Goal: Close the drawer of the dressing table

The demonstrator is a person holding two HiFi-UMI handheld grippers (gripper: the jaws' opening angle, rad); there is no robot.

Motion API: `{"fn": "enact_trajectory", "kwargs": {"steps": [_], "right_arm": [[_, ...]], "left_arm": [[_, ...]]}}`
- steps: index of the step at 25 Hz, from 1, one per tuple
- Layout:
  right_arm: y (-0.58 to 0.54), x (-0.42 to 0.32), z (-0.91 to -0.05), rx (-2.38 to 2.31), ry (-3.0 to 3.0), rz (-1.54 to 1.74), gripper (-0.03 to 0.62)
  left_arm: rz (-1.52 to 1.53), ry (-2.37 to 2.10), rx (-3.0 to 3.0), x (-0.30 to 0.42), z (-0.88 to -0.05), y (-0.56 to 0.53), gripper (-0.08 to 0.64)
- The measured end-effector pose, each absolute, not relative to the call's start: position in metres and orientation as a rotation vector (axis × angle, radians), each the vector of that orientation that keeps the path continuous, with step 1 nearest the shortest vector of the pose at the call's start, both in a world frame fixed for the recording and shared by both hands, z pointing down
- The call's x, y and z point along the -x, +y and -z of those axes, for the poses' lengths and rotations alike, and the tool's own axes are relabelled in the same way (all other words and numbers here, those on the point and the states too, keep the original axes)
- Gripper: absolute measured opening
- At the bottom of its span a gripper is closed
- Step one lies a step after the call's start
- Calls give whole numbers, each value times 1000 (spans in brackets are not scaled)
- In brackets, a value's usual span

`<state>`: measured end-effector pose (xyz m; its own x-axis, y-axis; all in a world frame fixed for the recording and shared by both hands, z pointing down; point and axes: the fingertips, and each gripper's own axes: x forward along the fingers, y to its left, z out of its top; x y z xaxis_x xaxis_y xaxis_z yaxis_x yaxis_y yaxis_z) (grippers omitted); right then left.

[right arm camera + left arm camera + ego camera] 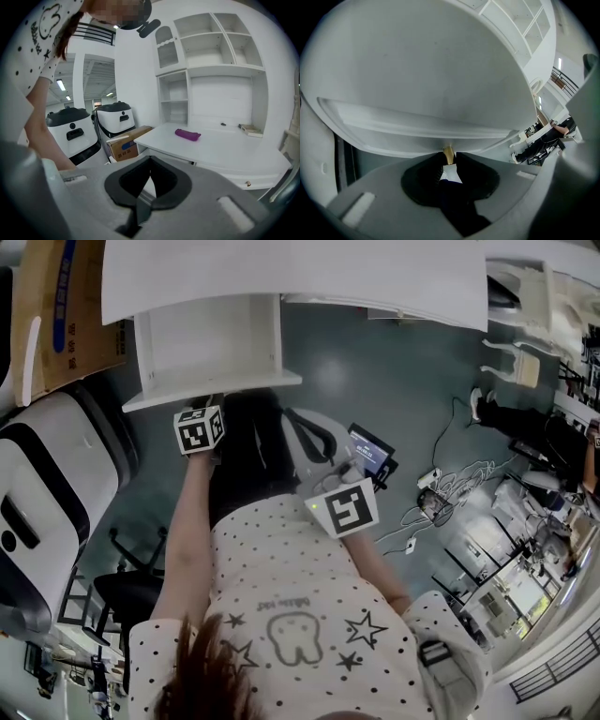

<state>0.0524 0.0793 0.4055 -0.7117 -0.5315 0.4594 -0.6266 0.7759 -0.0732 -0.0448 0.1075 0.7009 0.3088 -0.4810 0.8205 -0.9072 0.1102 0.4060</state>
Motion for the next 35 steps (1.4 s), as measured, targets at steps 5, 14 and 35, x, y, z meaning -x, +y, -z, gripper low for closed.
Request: {"fn": "enact_trajectory", "kwargs": {"steps": [5, 14, 35], "right_arm": [[79, -52, -404, -876, -2550, -316, -5], [92, -40, -412, -772, -2522, -303, -5], [96, -40, -414, -758, -2519, -312, -5]], "left_arm": [[-504, -1328, -1525, 45, -699, 102, 89], [-492, -1325, -1538, 46, -699, 95, 89], [-488, -1315, -1535, 48, -701, 86, 91]]}}
